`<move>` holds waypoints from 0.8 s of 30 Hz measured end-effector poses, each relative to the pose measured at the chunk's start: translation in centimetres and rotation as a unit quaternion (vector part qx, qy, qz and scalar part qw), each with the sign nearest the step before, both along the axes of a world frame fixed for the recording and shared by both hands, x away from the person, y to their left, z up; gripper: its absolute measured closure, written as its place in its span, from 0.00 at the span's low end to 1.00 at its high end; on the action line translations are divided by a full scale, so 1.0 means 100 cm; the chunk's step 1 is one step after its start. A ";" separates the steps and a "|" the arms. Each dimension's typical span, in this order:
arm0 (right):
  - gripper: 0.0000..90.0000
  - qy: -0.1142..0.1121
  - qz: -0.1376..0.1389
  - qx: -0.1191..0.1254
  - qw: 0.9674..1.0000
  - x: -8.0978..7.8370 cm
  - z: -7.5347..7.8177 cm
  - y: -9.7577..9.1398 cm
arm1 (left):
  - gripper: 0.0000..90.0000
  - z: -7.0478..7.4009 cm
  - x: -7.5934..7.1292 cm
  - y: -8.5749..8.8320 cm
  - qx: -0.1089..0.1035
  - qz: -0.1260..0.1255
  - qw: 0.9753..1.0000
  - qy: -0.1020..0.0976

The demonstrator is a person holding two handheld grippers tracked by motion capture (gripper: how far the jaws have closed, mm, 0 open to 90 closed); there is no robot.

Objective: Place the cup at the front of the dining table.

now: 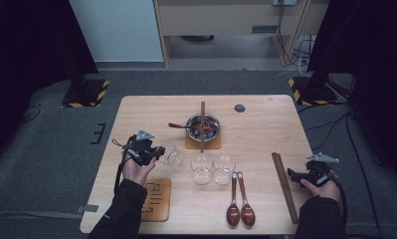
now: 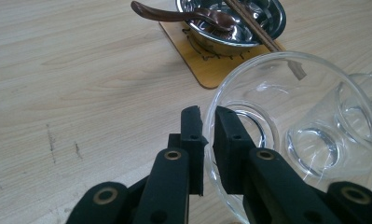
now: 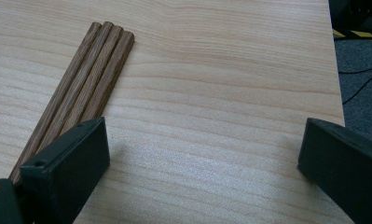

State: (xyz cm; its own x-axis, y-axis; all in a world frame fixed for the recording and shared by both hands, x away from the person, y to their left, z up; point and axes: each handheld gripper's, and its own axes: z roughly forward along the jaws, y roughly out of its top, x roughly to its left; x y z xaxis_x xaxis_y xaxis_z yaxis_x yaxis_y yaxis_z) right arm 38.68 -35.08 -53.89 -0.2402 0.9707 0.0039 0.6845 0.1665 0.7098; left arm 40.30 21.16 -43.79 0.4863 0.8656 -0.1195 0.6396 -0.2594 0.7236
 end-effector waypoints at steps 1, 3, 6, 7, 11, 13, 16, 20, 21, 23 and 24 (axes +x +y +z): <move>0.02 0.000 0.000 0.000 1.000 0.000 0.000 0.000 | 0.92 0.001 0.001 0.000 0.000 0.001 1.000 -0.001; 0.02 0.001 0.001 0.000 1.000 0.000 0.000 0.000 | 0.92 0.001 0.002 0.000 0.000 0.002 1.000 -0.002; 0.02 0.001 0.001 0.000 1.000 0.000 0.000 0.000 | 0.92 0.004 0.003 0.001 -0.002 0.005 1.000 -0.005; 0.02 0.001 0.001 0.000 1.000 0.000 0.000 0.000 | 0.92 0.005 0.004 0.002 -0.004 0.006 1.000 -0.006; 0.01 0.002 -0.001 0.000 1.000 0.000 0.000 0.000 | 0.92 0.008 0.007 0.003 -0.003 0.007 1.000 -0.010; 0.01 0.002 -0.002 0.001 1.000 0.000 0.000 0.001 | 0.92 0.008 0.009 0.003 -0.007 0.011 1.000 -0.010; 0.01 0.002 -0.002 0.001 1.000 0.000 0.000 0.001 | 0.92 0.010 0.014 0.004 -0.008 0.014 1.000 -0.011; 0.01 0.002 -0.002 0.001 1.000 0.000 0.000 0.001 | 0.92 0.011 0.019 0.004 -0.009 0.019 1.000 -0.014; 0.01 0.002 -0.002 0.001 1.000 0.000 0.000 0.001 | 0.92 0.012 0.020 0.003 -0.009 0.022 1.000 -0.017; 0.01 0.002 -0.002 0.001 1.000 0.000 0.000 0.001 | 0.92 0.012 0.025 0.003 -0.007 0.027 0.999 -0.015; 0.01 0.002 -0.002 0.001 1.000 0.000 0.000 0.001 | 0.92 0.012 0.026 0.003 -0.007 0.027 1.000 -0.015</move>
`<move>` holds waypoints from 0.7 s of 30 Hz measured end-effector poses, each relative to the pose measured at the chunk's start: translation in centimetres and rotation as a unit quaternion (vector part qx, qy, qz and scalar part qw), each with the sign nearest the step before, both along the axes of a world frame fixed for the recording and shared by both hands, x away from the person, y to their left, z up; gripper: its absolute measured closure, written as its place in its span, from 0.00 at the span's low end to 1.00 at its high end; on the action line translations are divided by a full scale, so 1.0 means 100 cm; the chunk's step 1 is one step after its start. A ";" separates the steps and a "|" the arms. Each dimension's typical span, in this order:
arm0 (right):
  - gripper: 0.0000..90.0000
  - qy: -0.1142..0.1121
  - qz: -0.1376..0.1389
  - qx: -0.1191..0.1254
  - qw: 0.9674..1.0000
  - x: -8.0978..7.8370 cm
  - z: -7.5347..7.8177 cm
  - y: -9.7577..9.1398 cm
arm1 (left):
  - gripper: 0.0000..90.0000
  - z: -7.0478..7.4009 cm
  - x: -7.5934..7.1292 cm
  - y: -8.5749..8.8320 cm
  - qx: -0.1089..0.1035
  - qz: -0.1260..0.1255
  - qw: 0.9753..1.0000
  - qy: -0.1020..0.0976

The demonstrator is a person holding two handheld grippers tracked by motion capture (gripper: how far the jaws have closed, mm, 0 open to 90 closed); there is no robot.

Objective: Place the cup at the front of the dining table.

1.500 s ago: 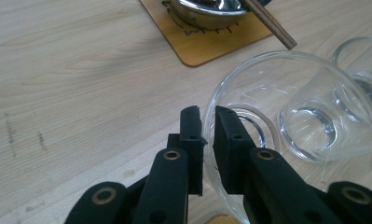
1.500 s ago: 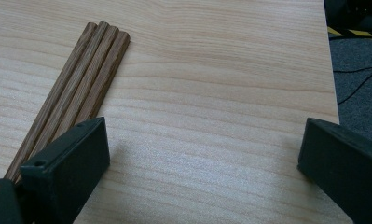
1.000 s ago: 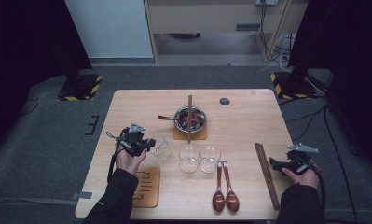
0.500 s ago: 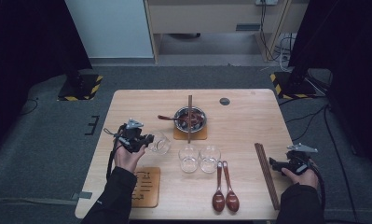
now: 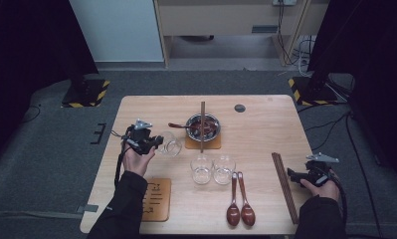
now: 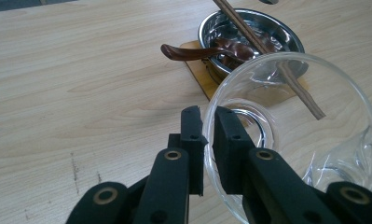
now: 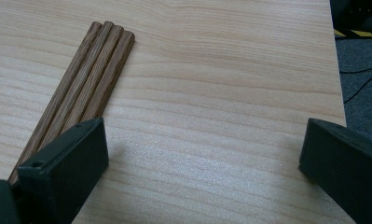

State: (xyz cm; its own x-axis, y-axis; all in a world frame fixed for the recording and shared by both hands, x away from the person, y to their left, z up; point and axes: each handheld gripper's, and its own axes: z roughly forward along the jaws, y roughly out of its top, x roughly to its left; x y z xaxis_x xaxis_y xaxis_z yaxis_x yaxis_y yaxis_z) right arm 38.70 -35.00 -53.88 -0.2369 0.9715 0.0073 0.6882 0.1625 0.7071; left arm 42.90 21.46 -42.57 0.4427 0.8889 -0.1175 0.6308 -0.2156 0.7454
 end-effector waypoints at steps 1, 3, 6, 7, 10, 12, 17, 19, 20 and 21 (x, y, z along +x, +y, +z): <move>0.01 0.000 0.000 0.000 1.000 0.000 0.000 0.000 | 0.92 0.000 0.000 0.000 0.000 0.000 1.000 0.000; 0.01 0.000 0.000 0.000 1.000 0.000 0.000 0.000 | 0.92 0.000 0.003 0.000 0.001 0.003 1.000 0.001; 0.01 0.000 0.000 0.000 1.000 0.000 0.000 0.000 | 0.92 -0.001 0.009 -0.001 0.000 0.008 1.000 0.005; 0.01 0.000 0.000 0.000 1.000 0.000 0.000 0.000 | 0.92 -0.001 0.010 -0.002 0.000 0.009 1.000 0.005; 0.01 0.000 0.000 0.000 1.000 0.000 0.000 0.000 | 0.93 -0.002 0.013 -0.002 -0.001 0.012 1.000 0.006; 0.01 0.000 0.000 0.000 1.000 0.000 0.000 0.000 | 0.94 -0.003 0.015 -0.003 -0.002 0.015 1.000 0.007; 0.01 0.000 0.000 0.000 1.000 0.000 0.000 0.000 | 0.94 -0.012 0.024 -0.003 0.007 0.018 1.000 0.023; 0.01 0.000 0.000 0.000 1.000 0.000 0.000 0.000 | 0.94 -0.018 0.027 -0.003 0.014 0.021 0.999 0.026; 0.01 0.000 0.000 0.000 1.000 0.000 0.000 0.000 | 0.94 -0.020 0.028 -0.003 0.016 0.023 0.999 0.026; 0.01 0.000 0.000 0.000 1.000 0.000 0.000 0.000 | 0.94 -0.021 0.029 -0.002 0.016 0.024 0.999 0.026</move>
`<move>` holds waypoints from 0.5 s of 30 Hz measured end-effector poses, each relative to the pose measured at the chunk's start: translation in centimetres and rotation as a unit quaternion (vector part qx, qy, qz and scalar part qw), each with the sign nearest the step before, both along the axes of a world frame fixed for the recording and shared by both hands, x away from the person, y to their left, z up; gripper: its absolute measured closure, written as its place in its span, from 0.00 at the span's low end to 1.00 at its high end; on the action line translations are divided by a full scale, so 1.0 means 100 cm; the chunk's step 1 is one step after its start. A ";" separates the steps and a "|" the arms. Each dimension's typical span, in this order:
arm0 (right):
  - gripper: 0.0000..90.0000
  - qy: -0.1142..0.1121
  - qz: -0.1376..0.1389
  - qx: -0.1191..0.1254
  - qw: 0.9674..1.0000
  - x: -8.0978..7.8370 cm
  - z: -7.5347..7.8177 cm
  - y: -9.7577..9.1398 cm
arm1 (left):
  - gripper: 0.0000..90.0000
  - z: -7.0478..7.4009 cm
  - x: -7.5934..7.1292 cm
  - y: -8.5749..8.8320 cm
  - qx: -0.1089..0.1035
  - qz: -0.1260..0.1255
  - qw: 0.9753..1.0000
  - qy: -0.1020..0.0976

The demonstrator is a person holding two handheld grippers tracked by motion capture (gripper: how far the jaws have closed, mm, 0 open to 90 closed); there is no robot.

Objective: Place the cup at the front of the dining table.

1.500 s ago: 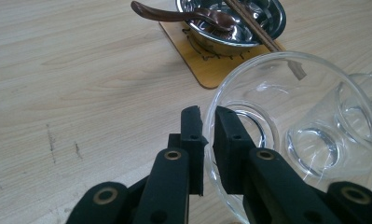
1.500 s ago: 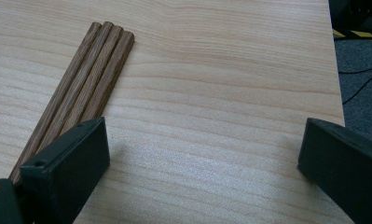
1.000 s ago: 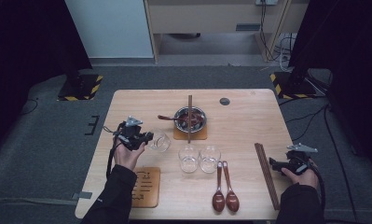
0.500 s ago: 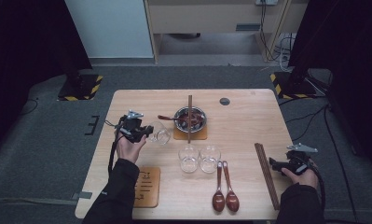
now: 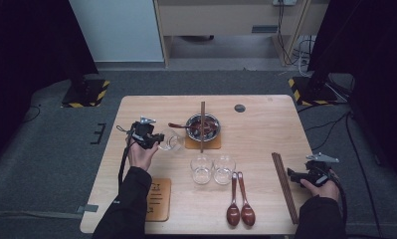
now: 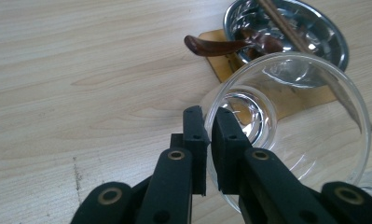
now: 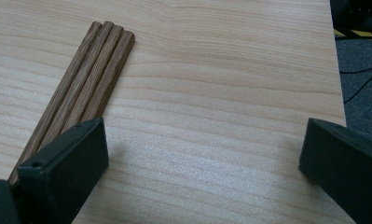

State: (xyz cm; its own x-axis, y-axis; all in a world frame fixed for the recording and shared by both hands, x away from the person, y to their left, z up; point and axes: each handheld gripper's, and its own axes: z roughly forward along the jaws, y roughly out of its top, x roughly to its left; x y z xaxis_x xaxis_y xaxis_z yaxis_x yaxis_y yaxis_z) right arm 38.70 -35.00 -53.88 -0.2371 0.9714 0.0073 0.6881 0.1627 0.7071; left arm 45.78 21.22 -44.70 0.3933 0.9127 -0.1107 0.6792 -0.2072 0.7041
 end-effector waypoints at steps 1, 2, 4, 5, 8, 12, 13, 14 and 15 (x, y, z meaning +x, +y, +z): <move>0.01 0.000 0.000 0.000 1.000 0.000 0.000 0.000 | 0.94 -0.002 0.001 0.001 -0.001 0.004 1.000 0.002; 0.01 0.000 0.000 0.000 1.000 0.000 0.000 0.000 | 0.94 -0.003 0.002 0.001 -0.001 0.005 1.000 0.003; 0.01 0.000 0.000 0.000 1.000 0.000 0.000 0.000 | 0.94 -0.006 0.004 0.002 0.001 0.007 1.000 0.006; 0.01 0.000 0.000 0.000 1.000 0.000 0.000 0.000 | 0.94 -0.007 0.005 0.001 0.003 0.008 1.000 0.008; 0.01 0.000 0.000 0.000 1.000 0.000 0.000 0.000 | 0.94 -0.011 0.006 0.000 0.007 0.008 1.000 0.011; 0.01 0.000 0.000 0.000 1.000 0.000 0.000 0.000 | 0.94 -0.014 0.008 -0.001 0.010 0.007 1.000 0.012; 0.01 0.000 0.000 0.000 1.000 0.000 0.000 0.000 | 0.94 -0.015 0.008 -0.002 0.012 0.006 1.000 0.015; 0.01 0.000 0.000 0.000 1.000 0.000 0.000 0.000 | 0.94 -0.016 0.008 -0.002 0.013 0.006 1.000 0.015; 0.01 0.000 0.000 0.000 1.000 0.000 0.000 0.000 | 0.94 -0.017 0.009 -0.002 0.015 0.007 1.000 0.015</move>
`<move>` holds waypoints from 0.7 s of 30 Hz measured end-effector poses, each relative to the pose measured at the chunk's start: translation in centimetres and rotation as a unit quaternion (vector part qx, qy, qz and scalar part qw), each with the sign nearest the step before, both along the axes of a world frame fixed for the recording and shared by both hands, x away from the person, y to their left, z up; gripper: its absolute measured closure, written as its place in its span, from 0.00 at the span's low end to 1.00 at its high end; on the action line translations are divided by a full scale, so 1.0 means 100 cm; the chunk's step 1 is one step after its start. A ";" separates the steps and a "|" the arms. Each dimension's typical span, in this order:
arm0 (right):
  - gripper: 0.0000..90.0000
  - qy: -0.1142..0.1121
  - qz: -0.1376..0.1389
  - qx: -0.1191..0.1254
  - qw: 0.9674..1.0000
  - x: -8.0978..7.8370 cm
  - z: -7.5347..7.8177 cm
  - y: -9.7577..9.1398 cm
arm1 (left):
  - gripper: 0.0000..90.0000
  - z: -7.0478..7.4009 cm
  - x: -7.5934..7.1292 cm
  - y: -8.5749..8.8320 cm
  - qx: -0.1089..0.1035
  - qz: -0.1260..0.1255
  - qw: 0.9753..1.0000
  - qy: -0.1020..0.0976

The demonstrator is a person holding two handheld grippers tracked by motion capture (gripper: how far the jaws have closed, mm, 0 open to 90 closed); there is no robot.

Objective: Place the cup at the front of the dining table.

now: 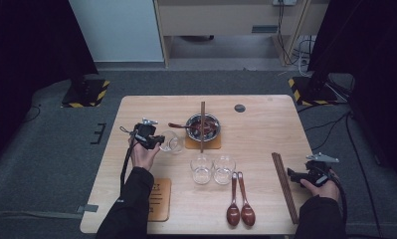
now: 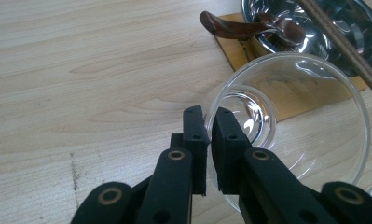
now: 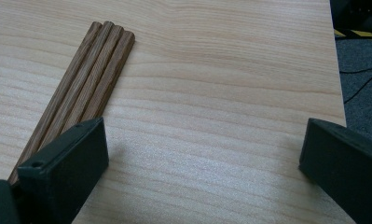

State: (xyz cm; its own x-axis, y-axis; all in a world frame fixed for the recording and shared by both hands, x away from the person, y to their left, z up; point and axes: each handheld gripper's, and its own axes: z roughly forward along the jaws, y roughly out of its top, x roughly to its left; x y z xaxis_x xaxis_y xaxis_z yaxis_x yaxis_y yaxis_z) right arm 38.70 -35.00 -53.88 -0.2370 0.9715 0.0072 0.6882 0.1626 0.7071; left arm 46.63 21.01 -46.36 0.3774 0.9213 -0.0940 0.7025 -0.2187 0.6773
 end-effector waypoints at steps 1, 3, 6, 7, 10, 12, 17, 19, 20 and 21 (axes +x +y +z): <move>0.01 0.000 0.000 0.000 1.000 0.000 0.000 0.000 | 0.94 -0.001 0.000 0.000 0.003 0.001 1.000 -0.001; 0.01 0.000 0.000 0.000 1.000 0.000 0.000 0.000 | 0.94 -0.001 0.000 0.000 0.000 0.001 1.000 -0.001; 0.01 0.001 0.000 0.000 1.000 0.000 0.000 0.000 | 0.94 -0.001 0.001 0.001 0.000 0.002 1.000 -0.002; 0.01 0.001 0.000 0.000 1.000 0.000 0.000 0.000 | 0.94 -0.002 0.001 0.001 0.000 0.002 1.000 -0.003; 0.01 0.000 -0.001 0.001 1.000 0.000 0.000 0.000 | 0.94 -0.002 0.002 -0.001 0.000 0.003 1.000 -0.009; 0.01 0.000 -0.001 0.001 1.000 0.000 0.000 0.000 | 0.94 -0.003 0.002 -0.001 -0.002 0.003 1.000 -0.016; 0.01 0.000 -0.001 0.001 1.000 0.000 0.000 0.000 | 0.93 -0.006 0.004 -0.003 -0.008 0.006 0.999 -0.034; 0.01 0.000 -0.001 0.001 1.000 0.000 0.000 0.000 | 0.92 -0.008 0.006 -0.004 -0.013 0.009 0.999 -0.041; 0.01 0.000 -0.001 0.001 1.000 0.000 0.000 0.000 | 0.92 -0.009 0.007 -0.004 -0.016 0.011 0.999 -0.045; 0.01 0.000 -0.001 0.001 1.000 0.000 0.000 0.000 | 0.92 -0.010 0.008 -0.004 -0.019 0.012 0.999 -0.048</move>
State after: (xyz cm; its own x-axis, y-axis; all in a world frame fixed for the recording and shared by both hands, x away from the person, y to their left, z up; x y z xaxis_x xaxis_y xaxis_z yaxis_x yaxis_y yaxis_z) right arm 38.73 -34.96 -53.90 -0.2355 0.9718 0.0088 0.6885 0.1604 0.7072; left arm 47.40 20.57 -47.36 0.3648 0.9264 -0.0931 0.6387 -0.1762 0.7490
